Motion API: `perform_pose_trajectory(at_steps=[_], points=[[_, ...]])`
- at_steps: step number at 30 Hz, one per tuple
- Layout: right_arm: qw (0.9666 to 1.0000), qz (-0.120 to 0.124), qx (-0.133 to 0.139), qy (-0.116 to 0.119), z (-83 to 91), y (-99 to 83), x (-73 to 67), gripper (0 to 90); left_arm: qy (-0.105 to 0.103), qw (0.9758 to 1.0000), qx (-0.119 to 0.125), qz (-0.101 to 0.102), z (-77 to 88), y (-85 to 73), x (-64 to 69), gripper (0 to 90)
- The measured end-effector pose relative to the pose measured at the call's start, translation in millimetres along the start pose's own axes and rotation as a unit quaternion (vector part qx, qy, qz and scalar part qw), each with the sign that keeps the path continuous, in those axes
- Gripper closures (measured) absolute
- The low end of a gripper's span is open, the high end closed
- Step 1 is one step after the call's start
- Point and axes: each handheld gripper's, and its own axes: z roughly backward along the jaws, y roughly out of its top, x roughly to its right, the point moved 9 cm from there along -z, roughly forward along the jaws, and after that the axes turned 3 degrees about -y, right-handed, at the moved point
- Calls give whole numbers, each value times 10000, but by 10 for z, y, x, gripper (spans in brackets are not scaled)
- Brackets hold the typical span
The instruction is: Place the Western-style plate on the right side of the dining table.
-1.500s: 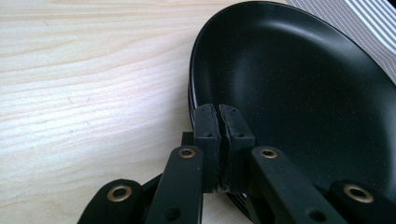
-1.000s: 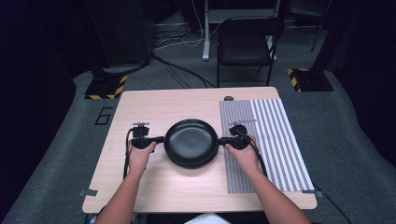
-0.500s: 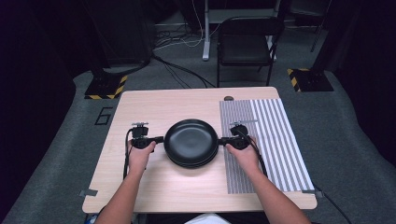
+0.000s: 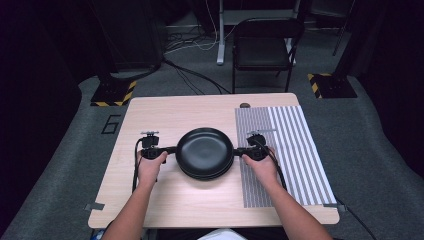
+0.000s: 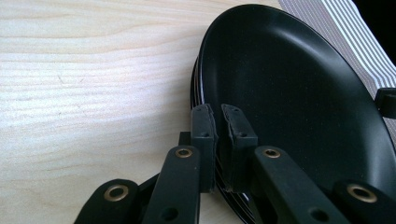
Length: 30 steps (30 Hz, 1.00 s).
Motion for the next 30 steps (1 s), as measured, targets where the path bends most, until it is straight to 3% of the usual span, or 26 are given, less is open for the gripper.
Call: perform_pose_trajectory(at_steps=[5, 20, 24, 30], points=[[10000, -5, 2, -10, -5, -7, 11, 728, 18, 10000, -19, -52, -9, -13, 26, 842], [9990, -388, 87, 199, 9, -13, 53, 716, -50, 10000, -37, 2, -36, -30, 36, 827], [9977, -551, 263, 305, 43, 8, 49, 718, -36, 10000, -51, -48, -42, -34, 49, 826], [9970, -644, 183, 395, 34, 8, 35, 717, -12, 10000, -47, -85, -43, -33, 51, 827]])
